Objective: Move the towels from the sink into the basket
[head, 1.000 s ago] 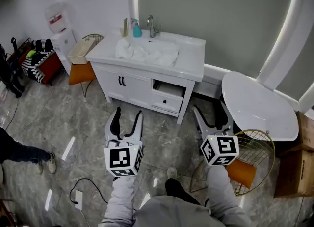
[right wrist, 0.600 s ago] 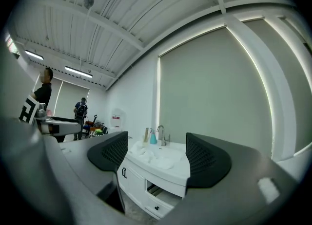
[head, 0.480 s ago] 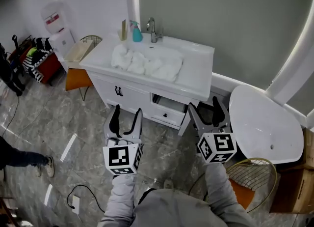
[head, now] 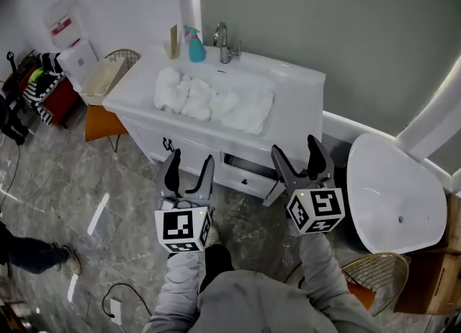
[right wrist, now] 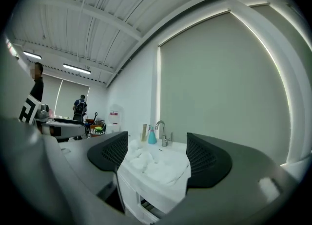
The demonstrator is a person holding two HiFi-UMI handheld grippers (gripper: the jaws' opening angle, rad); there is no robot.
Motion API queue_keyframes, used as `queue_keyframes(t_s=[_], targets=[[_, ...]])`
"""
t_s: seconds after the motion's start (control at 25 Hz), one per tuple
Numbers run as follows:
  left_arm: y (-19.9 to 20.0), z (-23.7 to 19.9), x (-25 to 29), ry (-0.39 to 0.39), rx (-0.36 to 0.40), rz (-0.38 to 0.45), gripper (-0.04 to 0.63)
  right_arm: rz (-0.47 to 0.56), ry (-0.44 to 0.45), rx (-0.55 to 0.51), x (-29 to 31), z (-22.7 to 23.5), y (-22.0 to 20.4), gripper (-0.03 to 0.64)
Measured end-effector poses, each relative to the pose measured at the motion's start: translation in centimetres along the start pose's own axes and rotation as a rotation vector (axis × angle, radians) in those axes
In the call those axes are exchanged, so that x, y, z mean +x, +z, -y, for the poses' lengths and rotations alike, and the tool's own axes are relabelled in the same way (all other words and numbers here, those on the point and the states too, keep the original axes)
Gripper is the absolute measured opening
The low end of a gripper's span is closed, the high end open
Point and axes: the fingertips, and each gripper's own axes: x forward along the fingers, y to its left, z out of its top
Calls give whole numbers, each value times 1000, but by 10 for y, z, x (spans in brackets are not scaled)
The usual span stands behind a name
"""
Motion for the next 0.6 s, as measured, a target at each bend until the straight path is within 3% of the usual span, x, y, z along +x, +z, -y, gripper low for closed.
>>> queue_keyframes(t_s=[0.36,0.6], targets=[[-22,-74,135,-165,38,-28,311,-114,-106,0,135,4,-50,362],[-43,-85,200,-297,62,-59,311,-203,-147,4,180,9,-88,362]])
